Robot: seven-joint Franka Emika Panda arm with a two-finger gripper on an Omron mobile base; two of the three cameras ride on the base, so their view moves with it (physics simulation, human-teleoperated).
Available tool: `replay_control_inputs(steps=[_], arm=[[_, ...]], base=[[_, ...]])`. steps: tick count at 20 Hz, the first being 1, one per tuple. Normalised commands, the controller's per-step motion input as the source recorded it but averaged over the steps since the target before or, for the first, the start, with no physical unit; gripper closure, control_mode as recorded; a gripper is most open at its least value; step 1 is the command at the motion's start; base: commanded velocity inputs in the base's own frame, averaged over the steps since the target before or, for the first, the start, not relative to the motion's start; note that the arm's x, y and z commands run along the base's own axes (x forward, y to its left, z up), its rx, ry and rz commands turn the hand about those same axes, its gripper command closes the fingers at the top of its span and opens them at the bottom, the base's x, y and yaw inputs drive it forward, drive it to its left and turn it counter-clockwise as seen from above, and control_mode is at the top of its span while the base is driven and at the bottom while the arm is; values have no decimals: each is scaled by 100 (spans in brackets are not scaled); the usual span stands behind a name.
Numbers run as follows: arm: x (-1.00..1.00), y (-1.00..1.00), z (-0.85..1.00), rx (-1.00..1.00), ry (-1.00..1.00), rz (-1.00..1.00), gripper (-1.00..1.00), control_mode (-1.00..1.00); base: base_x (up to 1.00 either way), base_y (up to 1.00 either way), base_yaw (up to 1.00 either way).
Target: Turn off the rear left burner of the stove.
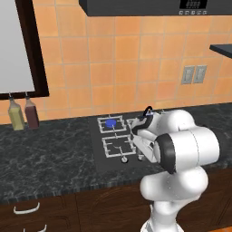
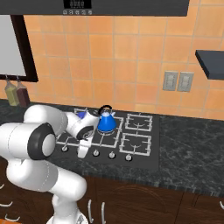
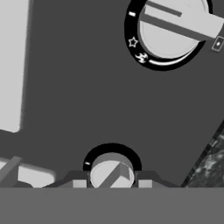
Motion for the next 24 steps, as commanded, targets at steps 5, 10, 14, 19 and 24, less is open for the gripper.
replay_control_inputs(steps=[5, 10, 14, 19, 24], arm=[[0, 33, 0, 0, 41, -89, 100, -100], [0, 19, 0, 0, 51, -91, 100, -100], [0, 16, 0, 0, 59, -89, 100, -100], [0, 16, 0, 0, 62, -88, 100, -100], [0, 14, 0, 0, 59, -89, 100, -100]], base=[[0, 0, 0], [0, 0, 0], [0, 0, 0], [0, 0, 0], [0, 0, 0]])
